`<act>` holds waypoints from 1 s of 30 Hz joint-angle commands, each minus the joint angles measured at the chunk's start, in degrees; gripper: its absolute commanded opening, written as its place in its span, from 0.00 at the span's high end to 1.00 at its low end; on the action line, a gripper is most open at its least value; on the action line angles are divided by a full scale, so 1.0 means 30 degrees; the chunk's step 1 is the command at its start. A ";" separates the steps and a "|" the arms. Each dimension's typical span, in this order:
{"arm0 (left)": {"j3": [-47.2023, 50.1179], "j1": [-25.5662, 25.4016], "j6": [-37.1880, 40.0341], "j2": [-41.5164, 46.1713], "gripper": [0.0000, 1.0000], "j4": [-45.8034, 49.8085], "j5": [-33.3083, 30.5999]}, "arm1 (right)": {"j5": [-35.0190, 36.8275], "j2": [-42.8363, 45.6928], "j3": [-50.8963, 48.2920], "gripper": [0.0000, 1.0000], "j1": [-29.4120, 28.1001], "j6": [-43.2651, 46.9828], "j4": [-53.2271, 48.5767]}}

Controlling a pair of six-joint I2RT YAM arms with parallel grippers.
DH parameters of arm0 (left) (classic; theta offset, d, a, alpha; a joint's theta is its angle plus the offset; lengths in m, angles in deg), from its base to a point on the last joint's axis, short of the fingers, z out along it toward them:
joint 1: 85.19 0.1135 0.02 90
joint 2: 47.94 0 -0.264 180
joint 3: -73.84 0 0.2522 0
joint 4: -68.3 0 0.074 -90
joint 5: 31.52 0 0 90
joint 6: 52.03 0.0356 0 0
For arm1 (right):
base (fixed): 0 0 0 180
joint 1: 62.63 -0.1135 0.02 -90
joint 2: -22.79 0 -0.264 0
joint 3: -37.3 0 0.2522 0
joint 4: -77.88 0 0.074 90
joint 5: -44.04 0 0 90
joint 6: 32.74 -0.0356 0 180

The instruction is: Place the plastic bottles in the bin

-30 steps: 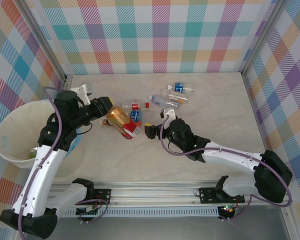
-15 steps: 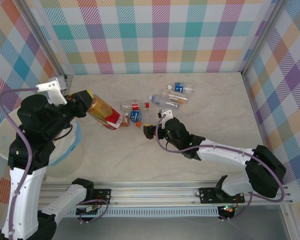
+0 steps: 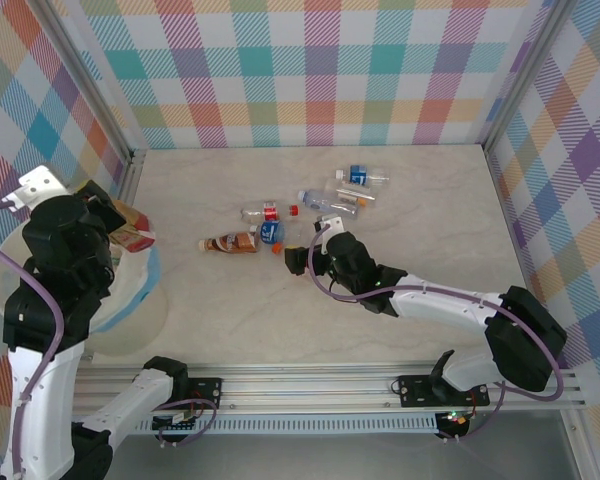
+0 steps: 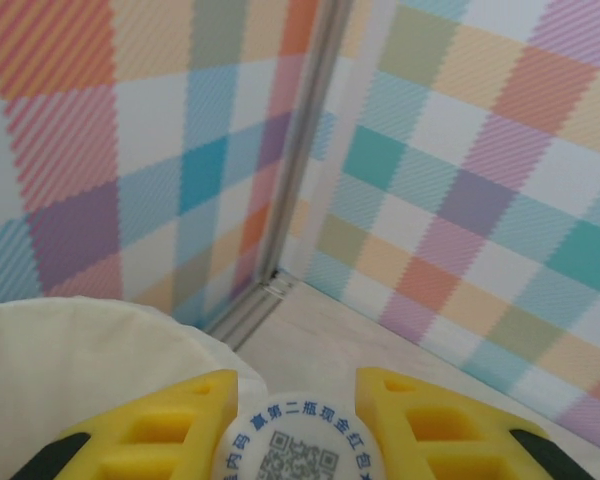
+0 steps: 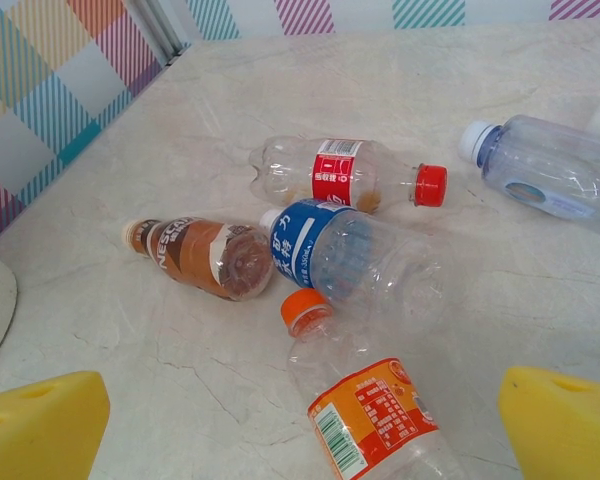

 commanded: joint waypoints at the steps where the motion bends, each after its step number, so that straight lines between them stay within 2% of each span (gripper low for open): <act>1: -0.0295 0.0126 0.1579 0.0386 1.00 -0.0714 -0.4876 | -0.0275 -0.0224 0.0452 0.00 0.0104 -0.0501 -0.0035; 4: -0.0576 0.0107 0.1824 0.0800 1.00 -0.1222 -0.4160 | -0.0378 -0.0278 0.0419 0.00 0.0122 -0.0638 -0.0018; 8: -0.1325 0.0126 0.1286 0.0915 1.00 -0.1097 -0.1949 | -0.0570 -0.0421 0.0427 0.00 0.0114 -0.0764 0.0086; 10: -0.1787 0.0126 0.1105 0.0567 1.00 -0.0695 -0.1690 | -0.0671 -0.0451 0.0466 0.00 0.0135 -0.0798 0.0189; 14: -0.2386 0.0130 0.1561 -0.0288 1.00 -0.0047 -0.4470 | -0.0763 -0.0415 0.0448 0.00 0.0115 -0.0827 0.0126; 17: -0.1617 0.0140 0.1749 -0.0453 1.00 0.0049 -0.6644 | -0.0746 -0.0290 0.0334 0.00 0.0130 -0.0828 0.0104; 19: -0.0558 0.0326 0.1702 -0.0285 1.00 0.0153 -0.7542 | -0.0717 -0.0227 0.0242 0.00 0.0129 -0.0828 0.0089; 20: 0.0014 0.0590 0.1396 -0.0127 1.00 0.0318 -0.7324 | -0.0695 -0.0196 0.0172 0.00 0.0131 -0.0840 0.0089; 22: 0.0723 0.1237 0.0344 0.0029 1.00 0.1050 -0.6081 | -0.0660 -0.0165 0.0126 0.00 0.0120 -0.0850 0.0044; 26: 0.1923 0.2726 -0.2098 -0.0767 1.00 0.2241 -0.1053 | -0.0730 -0.0189 0.0148 0.00 0.0117 -0.0754 0.0000; 30: 0.2668 0.2995 -0.2978 -0.2031 1.00 0.0967 0.3431 | -0.0739 -0.0085 0.0260 0.00 0.0117 -0.0722 -0.0271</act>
